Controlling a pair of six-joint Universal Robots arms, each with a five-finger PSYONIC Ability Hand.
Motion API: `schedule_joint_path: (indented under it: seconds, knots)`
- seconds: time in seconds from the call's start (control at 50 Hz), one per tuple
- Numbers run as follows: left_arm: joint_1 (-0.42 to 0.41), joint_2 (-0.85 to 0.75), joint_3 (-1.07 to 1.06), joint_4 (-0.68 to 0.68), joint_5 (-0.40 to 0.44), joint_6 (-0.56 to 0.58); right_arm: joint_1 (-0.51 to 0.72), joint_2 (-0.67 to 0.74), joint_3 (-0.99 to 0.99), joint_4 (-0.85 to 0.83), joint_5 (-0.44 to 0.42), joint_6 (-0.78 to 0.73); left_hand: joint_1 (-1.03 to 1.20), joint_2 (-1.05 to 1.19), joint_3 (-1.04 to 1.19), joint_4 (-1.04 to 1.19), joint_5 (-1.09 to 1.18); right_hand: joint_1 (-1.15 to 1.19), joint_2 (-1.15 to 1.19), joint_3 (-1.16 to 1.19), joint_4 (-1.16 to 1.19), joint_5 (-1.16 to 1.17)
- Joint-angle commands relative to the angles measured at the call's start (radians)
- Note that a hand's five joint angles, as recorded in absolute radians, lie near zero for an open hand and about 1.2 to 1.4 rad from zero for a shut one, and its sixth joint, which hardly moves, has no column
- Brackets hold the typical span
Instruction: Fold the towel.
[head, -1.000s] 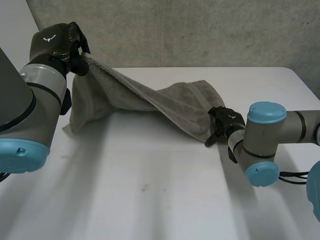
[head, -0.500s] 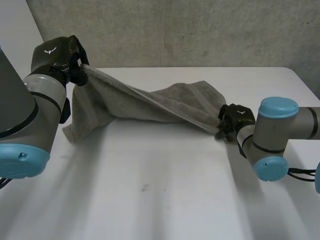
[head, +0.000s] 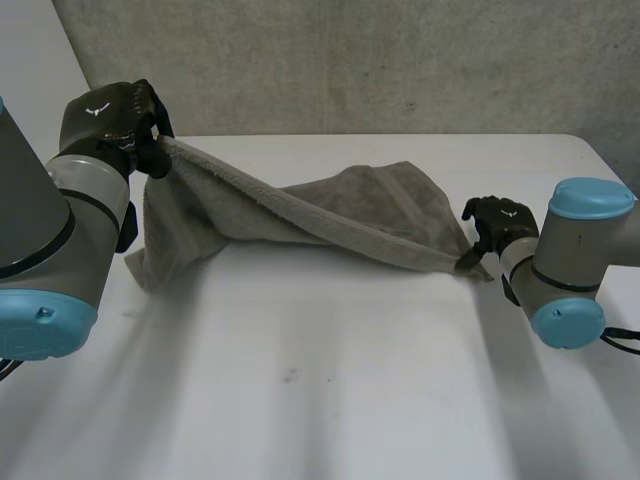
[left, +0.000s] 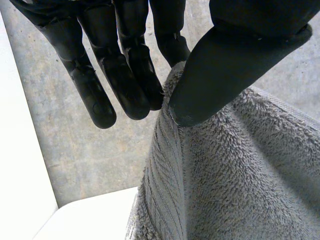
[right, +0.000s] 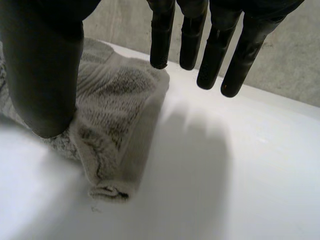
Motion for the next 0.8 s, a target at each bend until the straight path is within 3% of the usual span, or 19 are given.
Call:
schedule_joint_path:
  seconds: [0.02, 0.1, 0.14, 0.16, 0.22, 0.38, 0.54, 0.64, 0.74, 0.8]
  knots:
    - [0.000, 0.000, -0.005, 0.000, 0.001, 0.001, 0.000, 0.003, 0.014, 0.006, -0.014, -0.020, 0.196, 0.178, 0.179, 0.178, 0.188, 0.181, 0.183, 0.175, 0.174, 0.160]
    - [0.000, -0.002, -0.005, 0.000, 0.001, 0.001, 0.000, 0.001, 0.020, 0.006, -0.030, -0.020, 0.196, 0.178, 0.179, 0.178, 0.188, 0.358, 0.360, 0.352, 0.351, 0.337]
    - [0.000, -0.002, -0.005, 0.000, 0.001, 0.000, 0.000, -0.003, 0.022, 0.006, -0.041, -0.018, 0.196, 0.178, 0.179, 0.178, 0.188, 0.620, 0.622, 0.615, 0.613, 0.599]
    - [0.000, -0.003, -0.005, 0.000, 0.001, 0.001, 0.000, -0.003, 0.022, 0.006, -0.041, -0.018, 0.196, 0.178, 0.179, 0.178, 0.188, 0.622, 0.624, 0.616, 0.615, 0.601]
    - [0.000, -0.002, -0.005, 0.000, 0.000, 0.001, 0.000, -0.011, 0.023, 0.006, -0.044, -0.017, 0.196, 0.178, 0.179, 0.178, 0.188, 0.913, 0.915, 0.908, 0.906, 0.892]
    - [-0.002, -0.002, -0.028, -0.009, 0.003, 0.006, -0.005, -0.099, 0.048, 0.006, -0.084, -0.014, 0.196, 0.178, 0.179, 0.178, 0.188, 0.914, 0.916, 0.909, 0.907, 0.894]
    - [0.000, 0.000, -0.123, -0.041, 0.006, 0.018, -0.082, -0.264, 0.123, 0.006, -0.222, -0.058, 0.196, 0.178, 0.179, 0.178, 0.188, 0.914, 0.916, 0.909, 0.907, 0.894]
    - [-0.003, 0.006, -0.200, -0.080, 0.006, 0.023, -0.142, -0.401, 0.197, 0.040, -0.265, -0.213, 0.196, 0.178, 0.179, 0.178, 0.188, 0.914, 0.916, 0.909, 0.907, 0.894]
    - [-0.005, 0.025, -0.266, -0.127, 0.006, 0.058, -0.226, -0.578, 0.293, 0.249, -0.285, -0.511, 0.196, 0.178, 0.179, 0.178, 0.188, 0.914, 0.916, 0.909, 0.907, 0.894]
    - [-0.006, 0.071, -0.314, -0.161, 0.006, 0.093, -0.237, -0.608, 0.313, 0.308, -0.285, -0.572, 0.196, 0.178, 0.179, 0.178, 0.188, 0.914, 0.916, 0.909, 0.907, 0.894]
